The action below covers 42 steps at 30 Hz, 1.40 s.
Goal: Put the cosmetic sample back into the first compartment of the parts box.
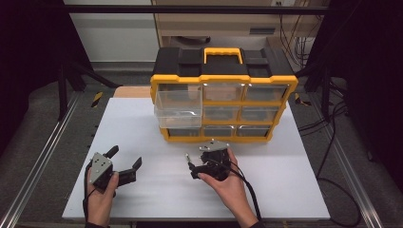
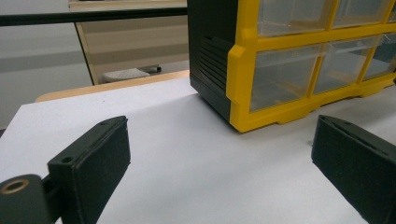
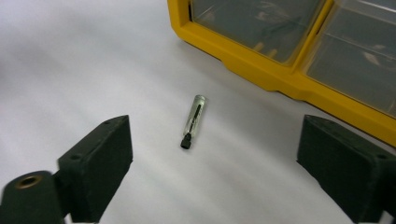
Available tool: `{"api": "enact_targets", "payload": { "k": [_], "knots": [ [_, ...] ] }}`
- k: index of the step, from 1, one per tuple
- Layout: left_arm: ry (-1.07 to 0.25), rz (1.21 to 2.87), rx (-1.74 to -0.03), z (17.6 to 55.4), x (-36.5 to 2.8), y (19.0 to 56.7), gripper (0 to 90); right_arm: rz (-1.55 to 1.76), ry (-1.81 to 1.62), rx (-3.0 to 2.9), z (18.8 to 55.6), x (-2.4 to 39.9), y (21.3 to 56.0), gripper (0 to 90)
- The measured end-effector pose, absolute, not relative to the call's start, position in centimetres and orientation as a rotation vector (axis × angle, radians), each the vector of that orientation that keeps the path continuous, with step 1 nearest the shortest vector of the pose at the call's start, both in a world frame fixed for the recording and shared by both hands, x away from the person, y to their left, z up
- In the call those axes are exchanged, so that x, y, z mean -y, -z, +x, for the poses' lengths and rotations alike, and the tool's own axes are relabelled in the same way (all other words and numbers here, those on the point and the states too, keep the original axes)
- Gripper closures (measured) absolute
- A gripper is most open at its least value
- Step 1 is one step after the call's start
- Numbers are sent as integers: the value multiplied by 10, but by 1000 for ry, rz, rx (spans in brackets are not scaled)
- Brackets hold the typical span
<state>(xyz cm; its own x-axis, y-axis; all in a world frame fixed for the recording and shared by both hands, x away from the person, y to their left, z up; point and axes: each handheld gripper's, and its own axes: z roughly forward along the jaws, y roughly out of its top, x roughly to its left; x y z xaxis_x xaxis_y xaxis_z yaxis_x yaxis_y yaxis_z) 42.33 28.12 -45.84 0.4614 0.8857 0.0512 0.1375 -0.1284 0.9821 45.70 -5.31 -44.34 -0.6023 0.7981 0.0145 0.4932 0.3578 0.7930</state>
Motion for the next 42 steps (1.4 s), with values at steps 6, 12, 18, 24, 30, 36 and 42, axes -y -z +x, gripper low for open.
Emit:
{"api": "enact_targets", "payload": {
  "k": [6, 12, 18, 24, 30, 36, 42],
  "knots": [
    [-835, 1594, -910, 423, -280, 458, 41, 1143, -1122, -2275, 460, 49, 451, 255],
    [-834, 1586, -919, 422, -284, 457, 47, 1129, -1088, -2314, 461, 41, 459, 414],
    [-815, 1594, -922, 423, -282, 458, 53, 1168, -1108, -2331, 473, 29, 465, 558],
    [-806, 1597, -922, 424, -280, 459, 53, 1216, -1124, -2334, 483, 22, 473, 611],
    [-806, 1600, -927, 424, -280, 459, 54, 1231, -1079, -2331, 490, 17, 479, 665],
    [-802, 1604, -923, 424, -279, 460, 53, 1223, -1060, -2338, 490, 13, 483, 720],
    [-795, 1603, -923, 424, -278, 460, 54, 1236, -1061, -2327, 493, 14, 484, 763]
  ]
}}
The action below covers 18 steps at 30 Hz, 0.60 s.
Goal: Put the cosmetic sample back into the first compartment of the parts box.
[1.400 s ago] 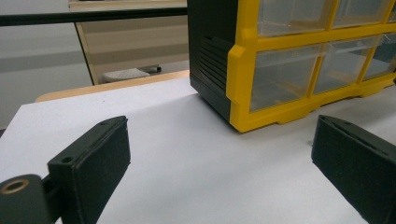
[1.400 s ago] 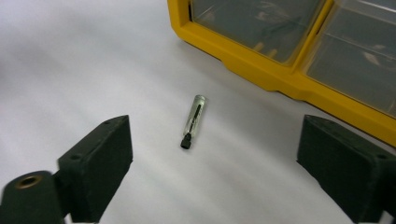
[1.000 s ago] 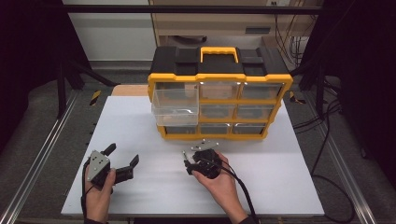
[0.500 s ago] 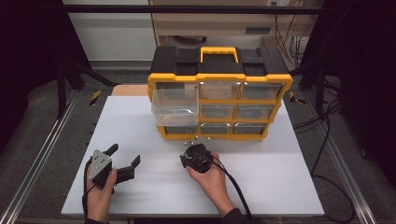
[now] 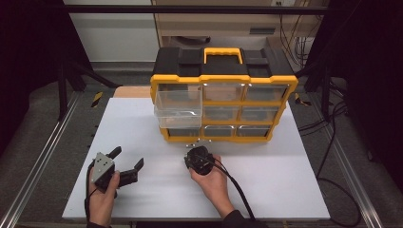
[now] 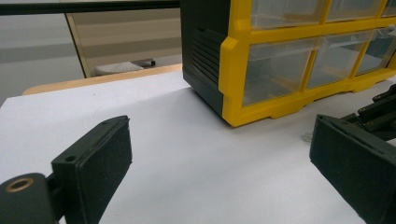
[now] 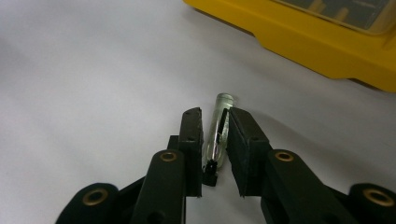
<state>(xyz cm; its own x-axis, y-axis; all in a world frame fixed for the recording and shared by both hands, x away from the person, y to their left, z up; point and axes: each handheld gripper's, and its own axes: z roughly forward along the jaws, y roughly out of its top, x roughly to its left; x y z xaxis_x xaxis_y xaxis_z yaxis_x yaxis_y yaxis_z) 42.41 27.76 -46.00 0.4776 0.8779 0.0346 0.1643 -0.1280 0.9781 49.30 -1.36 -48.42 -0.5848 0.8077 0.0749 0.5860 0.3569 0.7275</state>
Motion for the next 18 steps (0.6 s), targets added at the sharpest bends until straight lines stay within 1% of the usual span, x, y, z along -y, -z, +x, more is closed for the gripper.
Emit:
{"api": "enact_targets", "payload": {
  "k": [6, 12, 18],
  "knots": [
    [-790, 1602, -922, 424, -277, 460, 54, 1227, -1038, -2320, 492, 12, 486, 807],
    [-784, 1595, -928, 425, -280, 460, 53, 1247, -1083, -2302, 493, 14, 486, 808],
    [-778, 1590, -929, 425, -280, 460, 53, 1229, -1145, -2255, 489, 32, 476, 809]
  ]
}}
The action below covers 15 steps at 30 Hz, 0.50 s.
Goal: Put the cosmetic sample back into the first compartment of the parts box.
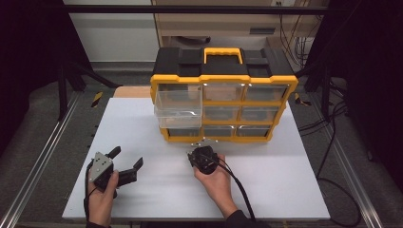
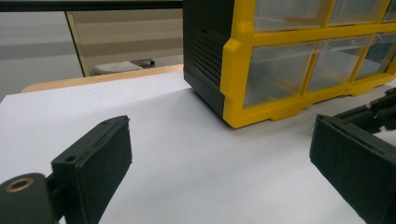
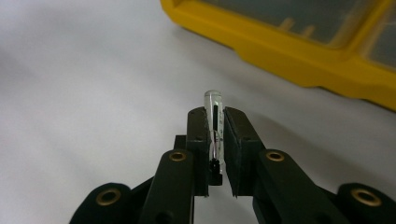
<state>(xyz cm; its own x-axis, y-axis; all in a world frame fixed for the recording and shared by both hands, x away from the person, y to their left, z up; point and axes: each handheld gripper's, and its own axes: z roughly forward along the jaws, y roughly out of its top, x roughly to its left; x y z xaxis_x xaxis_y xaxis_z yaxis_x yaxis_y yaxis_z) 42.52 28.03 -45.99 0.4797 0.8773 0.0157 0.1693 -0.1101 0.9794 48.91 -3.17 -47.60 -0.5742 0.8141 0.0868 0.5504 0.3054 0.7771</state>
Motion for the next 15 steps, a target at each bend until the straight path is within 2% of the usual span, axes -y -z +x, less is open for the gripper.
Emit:
{"api": "enact_targets", "payload": {
  "k": [15],
  "knots": [
    [-770, 1581, -934, 425, -283, 459, 55, 1245, -1273, -2089, 465, 114, 427, 809]
  ]
}}
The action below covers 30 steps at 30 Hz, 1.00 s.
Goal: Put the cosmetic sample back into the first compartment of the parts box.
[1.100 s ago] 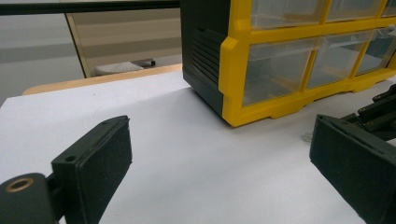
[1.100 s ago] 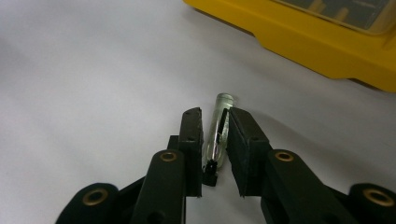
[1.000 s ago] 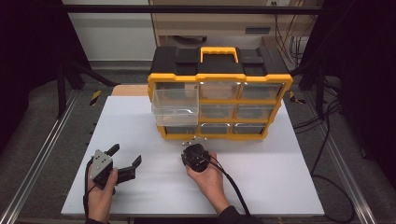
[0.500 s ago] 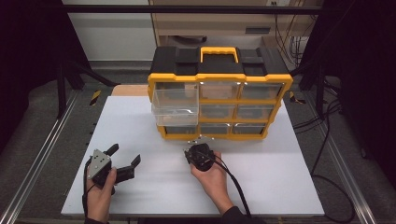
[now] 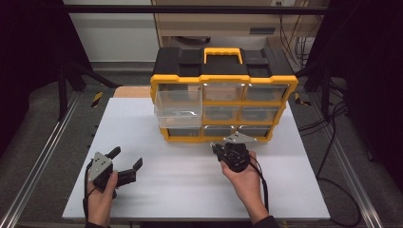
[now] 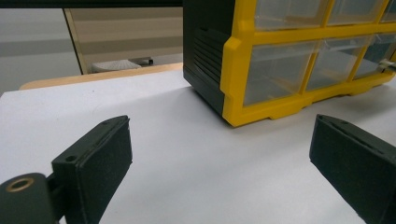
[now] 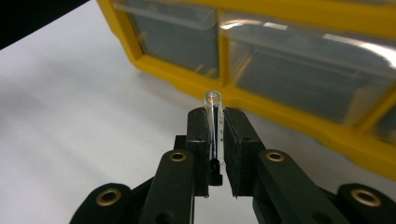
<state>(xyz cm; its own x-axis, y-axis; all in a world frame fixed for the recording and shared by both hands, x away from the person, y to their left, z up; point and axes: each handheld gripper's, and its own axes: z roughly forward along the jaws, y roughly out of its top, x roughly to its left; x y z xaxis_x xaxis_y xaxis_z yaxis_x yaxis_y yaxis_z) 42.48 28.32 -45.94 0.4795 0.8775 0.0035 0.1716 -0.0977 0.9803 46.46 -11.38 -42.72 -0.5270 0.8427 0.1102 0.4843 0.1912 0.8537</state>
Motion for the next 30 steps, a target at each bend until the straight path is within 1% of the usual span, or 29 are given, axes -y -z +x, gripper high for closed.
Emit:
{"api": "enact_targets", "payload": {
  "k": [6, 17, 21, 22, 23, 30],
  "knots": [
    [-770, 1590, -941, 424, -283, 460, 55, 1247, -1348, -2041, 453, 137, 410, 809],
    [-750, 1588, -936, 424, -283, 461, 55, 1190, -1358, -1974, 445, 146, 382, 809],
    [-746, 1594, -933, 425, -283, 461, 55, 1162, -1361, -1961, 443, 150, 365, 809],
    [-745, 1595, -932, 425, -282, 461, 55, 1161, -1366, -1947, 442, 153, 356, 809],
    [-742, 1594, -932, 425, -282, 462, 55, 1161, -1366, -1947, 442, 153, 356, 809],
    [-738, 1600, -924, 424, -282, 461, 55, 1139, -1394, -1936, 438, 161, 324, 809]
  ]
}}
